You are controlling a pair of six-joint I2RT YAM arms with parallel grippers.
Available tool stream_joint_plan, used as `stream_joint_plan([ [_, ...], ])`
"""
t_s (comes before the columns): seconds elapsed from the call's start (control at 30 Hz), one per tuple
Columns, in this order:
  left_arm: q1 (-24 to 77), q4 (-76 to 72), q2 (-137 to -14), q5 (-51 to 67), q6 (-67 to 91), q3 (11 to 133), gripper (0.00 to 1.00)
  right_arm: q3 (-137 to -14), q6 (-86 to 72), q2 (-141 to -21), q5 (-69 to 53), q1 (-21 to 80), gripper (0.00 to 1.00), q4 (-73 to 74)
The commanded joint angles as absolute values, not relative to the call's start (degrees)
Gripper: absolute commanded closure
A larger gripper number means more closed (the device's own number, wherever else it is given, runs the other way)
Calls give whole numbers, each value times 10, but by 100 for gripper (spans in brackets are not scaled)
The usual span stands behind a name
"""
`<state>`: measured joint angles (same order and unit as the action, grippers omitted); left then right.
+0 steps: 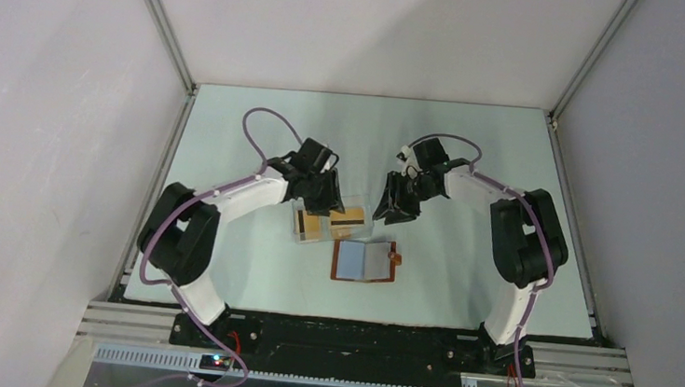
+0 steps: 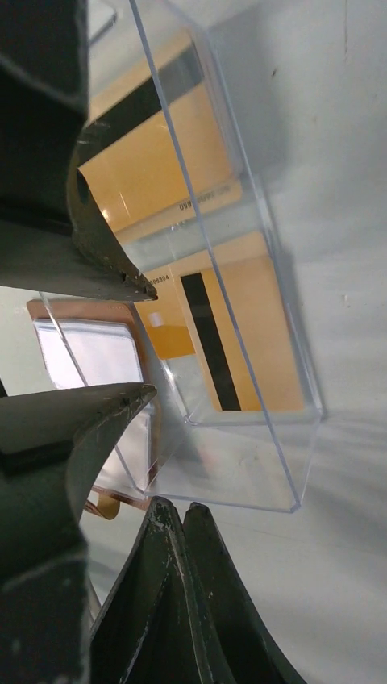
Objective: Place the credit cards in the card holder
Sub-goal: Move the storage box to the center of the board.
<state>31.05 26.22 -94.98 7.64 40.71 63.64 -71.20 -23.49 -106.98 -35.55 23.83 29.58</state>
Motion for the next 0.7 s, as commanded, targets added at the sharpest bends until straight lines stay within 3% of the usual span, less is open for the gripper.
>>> stream_joint_plan([
  [0.0,325,231,-960,43,436,637,53,-743,-235,-1081,-373,242,54,277],
  [0.67,328,215,-1039,20,427,637,54,-754,-235,-1107,-377,247,61,283],
])
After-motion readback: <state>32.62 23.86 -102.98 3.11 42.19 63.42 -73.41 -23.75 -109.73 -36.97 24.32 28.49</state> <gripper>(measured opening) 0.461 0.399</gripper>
